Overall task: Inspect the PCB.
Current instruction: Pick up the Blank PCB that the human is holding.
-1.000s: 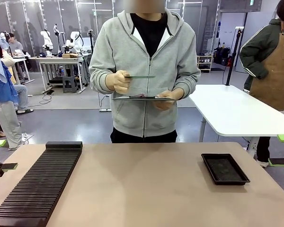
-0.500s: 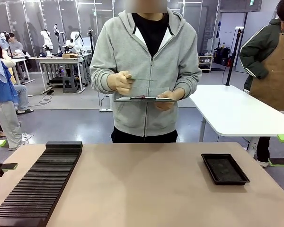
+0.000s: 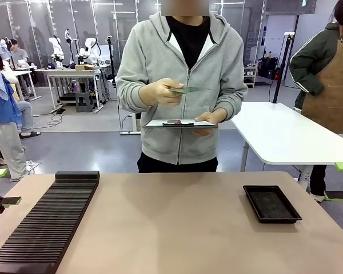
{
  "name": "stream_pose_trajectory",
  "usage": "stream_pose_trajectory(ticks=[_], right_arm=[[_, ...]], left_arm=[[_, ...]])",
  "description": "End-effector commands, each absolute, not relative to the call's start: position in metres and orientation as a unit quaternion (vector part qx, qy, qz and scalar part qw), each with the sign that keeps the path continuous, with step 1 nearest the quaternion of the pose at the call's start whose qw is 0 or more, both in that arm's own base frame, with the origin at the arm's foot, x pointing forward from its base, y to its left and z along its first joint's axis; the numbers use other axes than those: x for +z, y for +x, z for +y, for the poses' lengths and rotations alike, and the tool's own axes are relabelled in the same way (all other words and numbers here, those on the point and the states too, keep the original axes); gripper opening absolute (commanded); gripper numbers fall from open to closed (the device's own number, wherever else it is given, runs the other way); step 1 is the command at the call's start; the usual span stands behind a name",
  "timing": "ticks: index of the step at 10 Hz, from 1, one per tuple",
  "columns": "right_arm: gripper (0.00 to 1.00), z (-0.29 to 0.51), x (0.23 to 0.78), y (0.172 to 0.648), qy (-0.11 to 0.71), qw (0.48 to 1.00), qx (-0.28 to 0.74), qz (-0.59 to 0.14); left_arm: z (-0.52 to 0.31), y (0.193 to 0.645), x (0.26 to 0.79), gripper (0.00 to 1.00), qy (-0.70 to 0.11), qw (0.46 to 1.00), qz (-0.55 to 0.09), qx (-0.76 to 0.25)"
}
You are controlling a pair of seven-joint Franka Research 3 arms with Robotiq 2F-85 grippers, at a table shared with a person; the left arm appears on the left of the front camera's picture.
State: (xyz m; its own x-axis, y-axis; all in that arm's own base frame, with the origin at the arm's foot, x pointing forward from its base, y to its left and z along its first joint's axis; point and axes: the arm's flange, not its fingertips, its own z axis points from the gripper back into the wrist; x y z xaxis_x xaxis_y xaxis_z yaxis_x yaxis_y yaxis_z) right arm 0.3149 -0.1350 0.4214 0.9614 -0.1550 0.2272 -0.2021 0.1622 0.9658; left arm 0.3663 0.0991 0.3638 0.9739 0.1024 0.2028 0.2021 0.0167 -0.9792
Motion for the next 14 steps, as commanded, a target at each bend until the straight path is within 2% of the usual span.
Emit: stream_pose_trajectory(ticks=[1,14], right_arm=[[1.0,-0.1362,0.4223,0.3132,0.648,0.749,0.019,-0.139],[1.0,-0.1362,0.4223,0.3132,0.648,0.749,0.019,-0.139]], left_arm=[[0.0998,0.3658,0.3637,1.0,-0.7,0.705,-0.109,-0.035],[0.0998,0.3658,0.3637,1.0,-0.7,0.705,-0.109,-0.035]])
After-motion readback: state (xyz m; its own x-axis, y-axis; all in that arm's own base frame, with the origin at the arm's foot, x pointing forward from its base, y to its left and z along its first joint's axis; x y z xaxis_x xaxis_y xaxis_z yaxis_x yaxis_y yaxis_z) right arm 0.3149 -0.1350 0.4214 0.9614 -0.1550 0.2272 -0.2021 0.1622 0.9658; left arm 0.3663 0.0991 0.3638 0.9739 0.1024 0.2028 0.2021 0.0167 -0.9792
